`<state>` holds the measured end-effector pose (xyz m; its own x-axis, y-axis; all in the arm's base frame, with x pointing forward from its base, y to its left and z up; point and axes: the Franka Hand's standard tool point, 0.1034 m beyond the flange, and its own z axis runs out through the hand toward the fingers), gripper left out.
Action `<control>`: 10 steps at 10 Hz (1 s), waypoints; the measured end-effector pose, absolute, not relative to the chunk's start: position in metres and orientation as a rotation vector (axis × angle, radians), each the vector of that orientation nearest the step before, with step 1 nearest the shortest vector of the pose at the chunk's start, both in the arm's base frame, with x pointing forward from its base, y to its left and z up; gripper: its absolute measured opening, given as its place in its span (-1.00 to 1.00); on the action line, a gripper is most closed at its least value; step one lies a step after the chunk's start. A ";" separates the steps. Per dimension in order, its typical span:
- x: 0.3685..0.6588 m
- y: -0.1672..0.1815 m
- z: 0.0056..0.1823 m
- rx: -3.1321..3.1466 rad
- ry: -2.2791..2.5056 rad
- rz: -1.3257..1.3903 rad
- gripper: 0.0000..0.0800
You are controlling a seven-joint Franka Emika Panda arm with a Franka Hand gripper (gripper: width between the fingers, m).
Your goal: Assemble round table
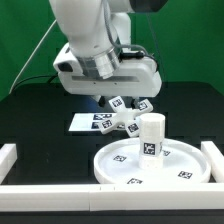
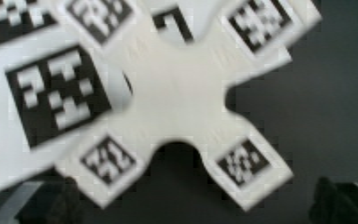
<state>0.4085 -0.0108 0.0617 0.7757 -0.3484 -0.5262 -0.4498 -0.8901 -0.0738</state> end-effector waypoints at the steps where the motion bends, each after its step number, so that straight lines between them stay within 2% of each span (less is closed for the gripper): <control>1: 0.403 -0.008 0.058 -2.766 0.647 0.771 0.62; 5: 0.402 -0.008 0.056 -2.767 0.651 0.767 0.62; 7: 0.387 -0.004 0.044 -2.783 0.629 0.773 0.62; 10: 0.385 -0.002 0.042 -2.788 0.622 0.775 0.62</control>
Offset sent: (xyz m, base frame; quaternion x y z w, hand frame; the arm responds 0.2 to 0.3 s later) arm 0.0000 0.0000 0.0000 0.0000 0.0000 0.0000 1.0000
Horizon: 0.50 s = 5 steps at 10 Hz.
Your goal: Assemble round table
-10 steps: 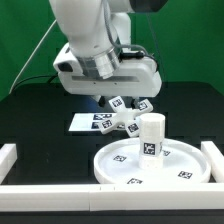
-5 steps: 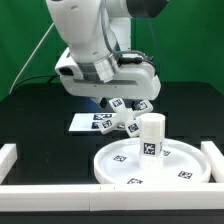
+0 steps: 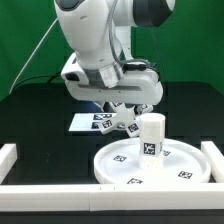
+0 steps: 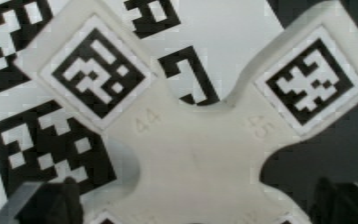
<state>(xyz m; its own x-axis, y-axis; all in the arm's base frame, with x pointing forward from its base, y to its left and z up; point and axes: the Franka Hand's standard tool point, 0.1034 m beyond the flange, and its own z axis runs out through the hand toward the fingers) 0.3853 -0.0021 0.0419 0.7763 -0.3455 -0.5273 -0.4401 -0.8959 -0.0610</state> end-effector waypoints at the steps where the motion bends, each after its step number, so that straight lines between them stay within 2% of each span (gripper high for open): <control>1: 0.385 -0.002 0.042 -2.788 0.626 0.776 0.62; 5: 0.383 0.003 0.035 -2.797 0.634 0.784 0.62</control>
Offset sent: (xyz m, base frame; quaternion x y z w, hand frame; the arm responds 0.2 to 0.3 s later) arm 0.0008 0.0064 -0.0075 0.0047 -0.0003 0.0208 0.9998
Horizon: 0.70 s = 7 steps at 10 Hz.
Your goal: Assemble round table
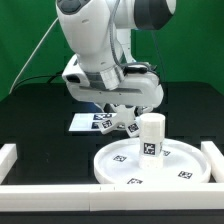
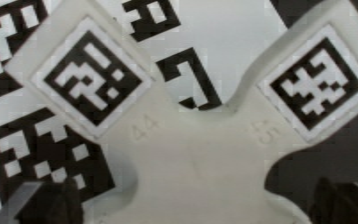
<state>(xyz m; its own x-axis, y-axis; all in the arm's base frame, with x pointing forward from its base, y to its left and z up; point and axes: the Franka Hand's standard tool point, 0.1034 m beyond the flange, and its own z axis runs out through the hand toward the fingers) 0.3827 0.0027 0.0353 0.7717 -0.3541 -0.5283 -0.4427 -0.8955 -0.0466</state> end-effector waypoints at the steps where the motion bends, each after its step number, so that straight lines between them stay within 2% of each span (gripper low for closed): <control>1: 0.382 0.003 0.034 -2.800 0.632 0.781 0.62; 7: 0.375 0.004 0.025 -2.803 0.629 0.808 0.62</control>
Offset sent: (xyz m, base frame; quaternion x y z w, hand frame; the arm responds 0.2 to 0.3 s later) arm -0.0019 0.0057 -0.0057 -0.0041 0.0044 0.0042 1.0000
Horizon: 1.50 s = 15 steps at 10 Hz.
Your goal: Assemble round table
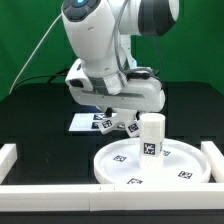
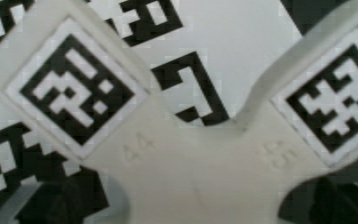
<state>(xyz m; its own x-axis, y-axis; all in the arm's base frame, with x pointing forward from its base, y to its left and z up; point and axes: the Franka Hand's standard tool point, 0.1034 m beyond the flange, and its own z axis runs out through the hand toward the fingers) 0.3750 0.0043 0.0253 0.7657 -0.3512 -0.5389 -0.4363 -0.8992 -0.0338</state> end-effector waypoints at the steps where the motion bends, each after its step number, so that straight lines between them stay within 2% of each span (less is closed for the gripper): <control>1: 0.373 0.005 0.024 -2.802 0.628 0.814 0.62; 4: 0.371 0.006 0.023 -2.801 0.632 0.824 0.62; 6: 0.371 0.005 0.023 -2.800 0.633 0.823 0.10; 11: 0.371 0.006 0.024 -2.799 0.631 0.824 0.10; 13: 0.390 0.012 0.065 -2.773 0.571 0.852 0.10; 15: 0.407 0.013 0.097 -2.742 0.552 0.829 0.11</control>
Offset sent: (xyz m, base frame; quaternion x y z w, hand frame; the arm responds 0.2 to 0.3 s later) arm -0.0022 0.0042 -0.0049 -0.0079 -0.0036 0.0169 0.9998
